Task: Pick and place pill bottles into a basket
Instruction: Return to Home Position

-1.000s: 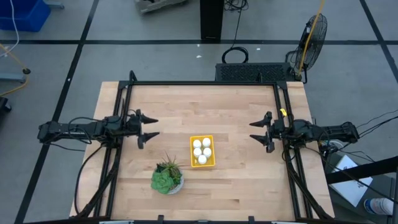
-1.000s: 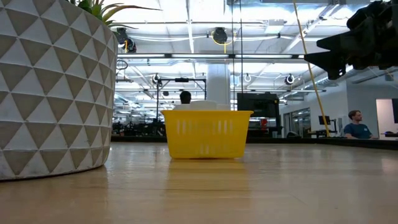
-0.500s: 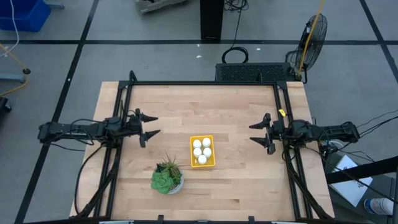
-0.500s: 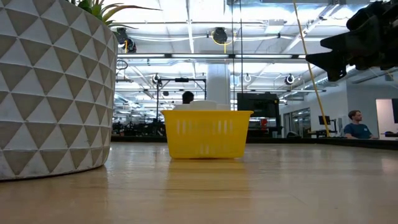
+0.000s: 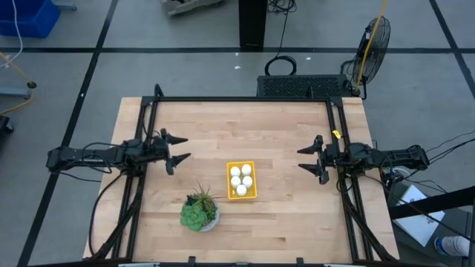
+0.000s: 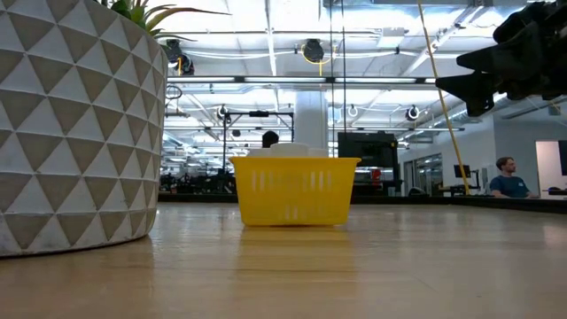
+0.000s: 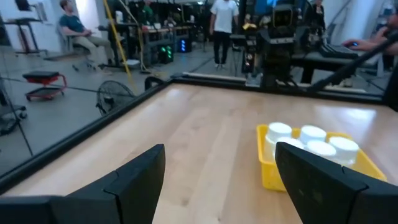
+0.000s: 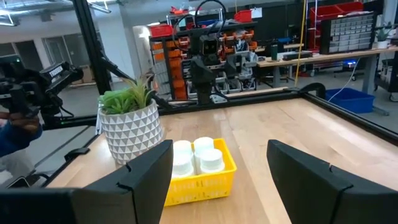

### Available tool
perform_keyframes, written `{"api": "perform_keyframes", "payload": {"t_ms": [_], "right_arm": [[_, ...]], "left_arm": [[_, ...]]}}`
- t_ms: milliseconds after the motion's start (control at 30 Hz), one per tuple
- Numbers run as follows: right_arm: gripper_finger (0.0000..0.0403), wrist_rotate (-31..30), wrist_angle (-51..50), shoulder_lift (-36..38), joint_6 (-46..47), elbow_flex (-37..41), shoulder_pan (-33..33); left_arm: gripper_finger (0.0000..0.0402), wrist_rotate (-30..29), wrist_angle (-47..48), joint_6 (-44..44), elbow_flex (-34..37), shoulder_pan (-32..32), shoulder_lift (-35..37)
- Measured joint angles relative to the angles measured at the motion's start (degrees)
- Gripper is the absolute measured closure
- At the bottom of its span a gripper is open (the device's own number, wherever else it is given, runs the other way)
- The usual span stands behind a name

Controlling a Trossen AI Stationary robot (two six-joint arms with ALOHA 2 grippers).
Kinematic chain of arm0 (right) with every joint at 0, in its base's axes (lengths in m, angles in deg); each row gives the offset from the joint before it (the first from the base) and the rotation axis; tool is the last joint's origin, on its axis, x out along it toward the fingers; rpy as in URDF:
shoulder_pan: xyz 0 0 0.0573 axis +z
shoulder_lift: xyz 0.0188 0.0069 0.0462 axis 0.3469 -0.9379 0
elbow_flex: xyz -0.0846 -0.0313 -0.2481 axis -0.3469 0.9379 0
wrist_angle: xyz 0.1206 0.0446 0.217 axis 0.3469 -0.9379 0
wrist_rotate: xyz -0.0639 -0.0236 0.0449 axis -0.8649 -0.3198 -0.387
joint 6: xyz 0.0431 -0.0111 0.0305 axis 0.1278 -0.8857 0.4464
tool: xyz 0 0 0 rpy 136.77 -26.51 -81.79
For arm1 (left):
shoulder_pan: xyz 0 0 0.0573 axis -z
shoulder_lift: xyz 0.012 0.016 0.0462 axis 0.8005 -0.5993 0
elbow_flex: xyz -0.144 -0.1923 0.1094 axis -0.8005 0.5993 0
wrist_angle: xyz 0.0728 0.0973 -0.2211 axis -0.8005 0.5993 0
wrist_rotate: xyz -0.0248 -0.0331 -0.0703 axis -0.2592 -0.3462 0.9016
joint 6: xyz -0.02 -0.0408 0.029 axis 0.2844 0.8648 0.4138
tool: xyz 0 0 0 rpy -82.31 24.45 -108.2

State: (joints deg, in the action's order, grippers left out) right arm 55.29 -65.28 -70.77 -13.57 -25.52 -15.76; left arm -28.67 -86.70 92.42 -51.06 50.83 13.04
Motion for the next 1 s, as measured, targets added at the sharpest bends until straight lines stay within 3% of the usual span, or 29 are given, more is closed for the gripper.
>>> {"api": "perform_keyframes", "payload": {"t_ms": [300, 467, 1000], "right_arm": [[0.0152, 9.9, 0.1, 0.0, -0.8, 0.0, 0.1], [0.0152, 9.8, 0.1, 0.0, -0.8, 0.0, 0.1], [0.0151, 6.0, -0.1, 0.0, -0.9, 0.0, 0.1]], "left_arm": [[0.0092, 7.3, 1.1, -0.8, 0.0, 0.0, -0.2], [0.0092, 13.1, 1.2, -2.3, 0.0, 0.0, -0.2], [0.0092, 13.3, 2.8, -0.8, 0.0, 0.0, -0.2]]}}
